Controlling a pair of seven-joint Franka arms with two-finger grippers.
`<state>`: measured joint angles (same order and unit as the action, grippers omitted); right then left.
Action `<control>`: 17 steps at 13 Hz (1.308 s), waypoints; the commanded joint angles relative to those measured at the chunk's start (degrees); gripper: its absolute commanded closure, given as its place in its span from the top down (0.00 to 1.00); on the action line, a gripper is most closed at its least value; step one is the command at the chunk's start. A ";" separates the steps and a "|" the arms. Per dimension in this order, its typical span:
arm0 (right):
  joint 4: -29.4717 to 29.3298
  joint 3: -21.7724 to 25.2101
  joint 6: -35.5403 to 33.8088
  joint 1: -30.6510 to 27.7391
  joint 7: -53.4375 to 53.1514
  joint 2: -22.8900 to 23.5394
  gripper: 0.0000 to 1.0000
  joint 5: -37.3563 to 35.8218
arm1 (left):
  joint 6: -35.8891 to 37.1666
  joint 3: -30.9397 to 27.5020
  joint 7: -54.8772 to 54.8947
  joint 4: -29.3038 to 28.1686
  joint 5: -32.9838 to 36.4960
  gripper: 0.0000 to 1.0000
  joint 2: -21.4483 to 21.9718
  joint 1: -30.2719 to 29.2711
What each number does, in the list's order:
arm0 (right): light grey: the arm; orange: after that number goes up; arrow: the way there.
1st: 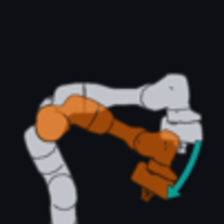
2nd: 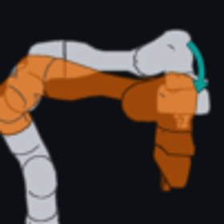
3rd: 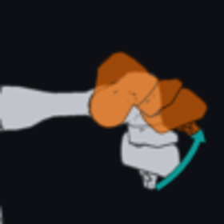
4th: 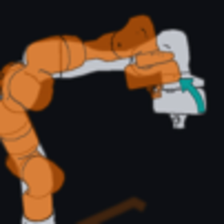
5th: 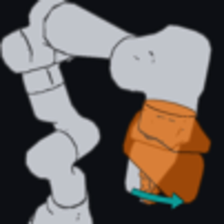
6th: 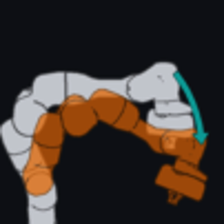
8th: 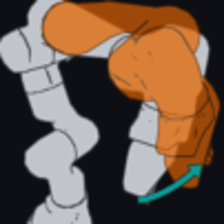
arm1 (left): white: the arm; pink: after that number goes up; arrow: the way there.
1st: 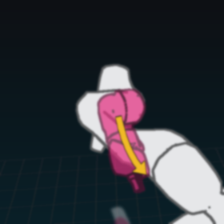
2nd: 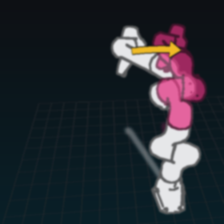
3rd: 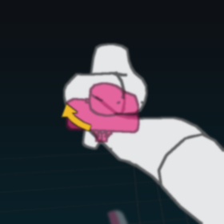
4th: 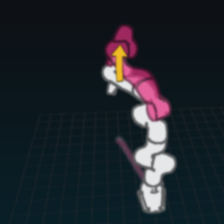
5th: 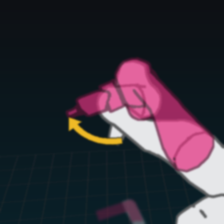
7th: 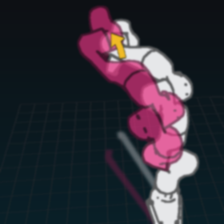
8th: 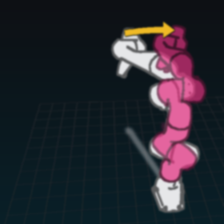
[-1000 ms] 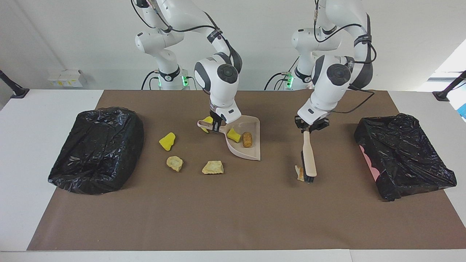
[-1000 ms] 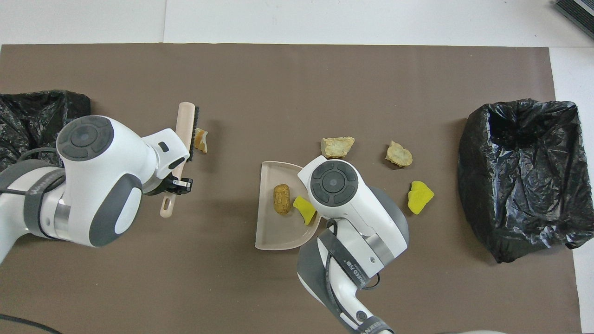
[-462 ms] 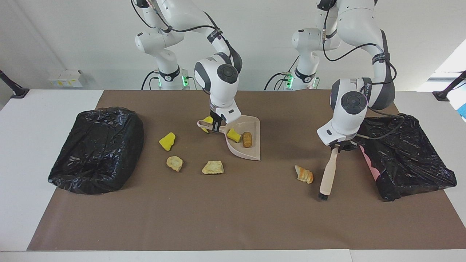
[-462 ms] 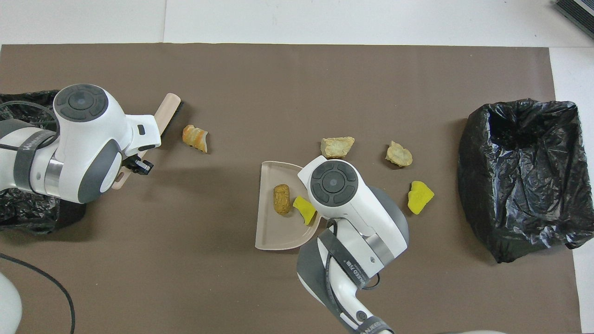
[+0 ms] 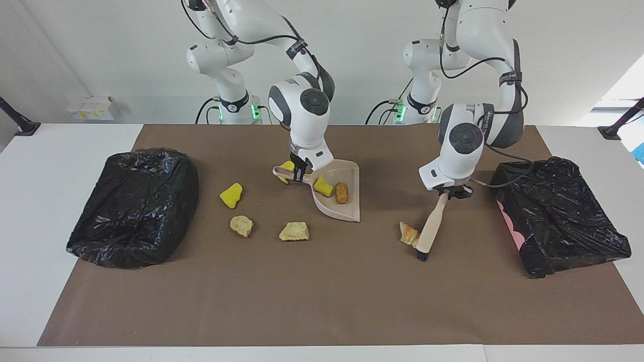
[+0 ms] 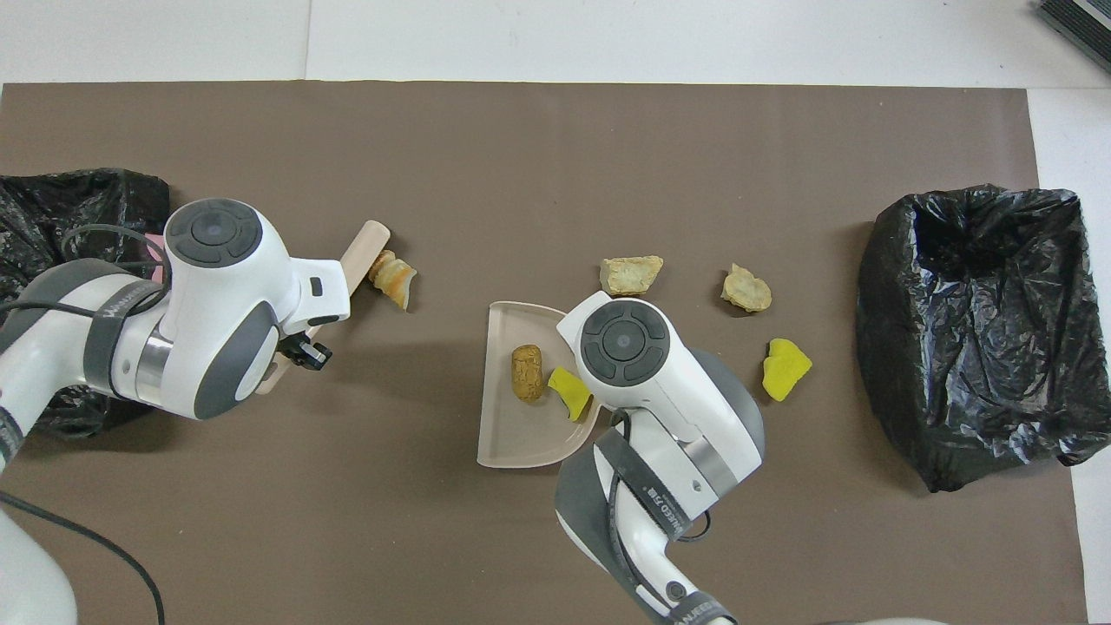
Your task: Sweep and dump trash in bin
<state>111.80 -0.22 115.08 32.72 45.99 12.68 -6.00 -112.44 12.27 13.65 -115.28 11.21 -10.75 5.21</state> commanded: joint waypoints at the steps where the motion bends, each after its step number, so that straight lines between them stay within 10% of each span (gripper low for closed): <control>1: 0.26 -0.22 1.29 -0.11 -2.04 0.42 0.00 -1.47 | 0.03 3.97 -0.11 -6.34 -2.60 0.00 4.58 0.94; 9: 0.34 -0.22 1.38 -0.28 -2.04 0.33 0.00 -1.39 | 0.55 15.67 -13.18 -11.55 -16.30 0.00 8.81 1.73; 17: 0.34 -0.22 1.29 -0.64 -2.04 0.42 0.00 -1.39 | 5.37 15.34 -36.85 -9.09 -20.88 0.00 10.39 1.12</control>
<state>111.81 -0.21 115.08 32.64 45.97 12.81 -6.00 -110.19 28.66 -21.32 -124.90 -8.61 -2.91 6.39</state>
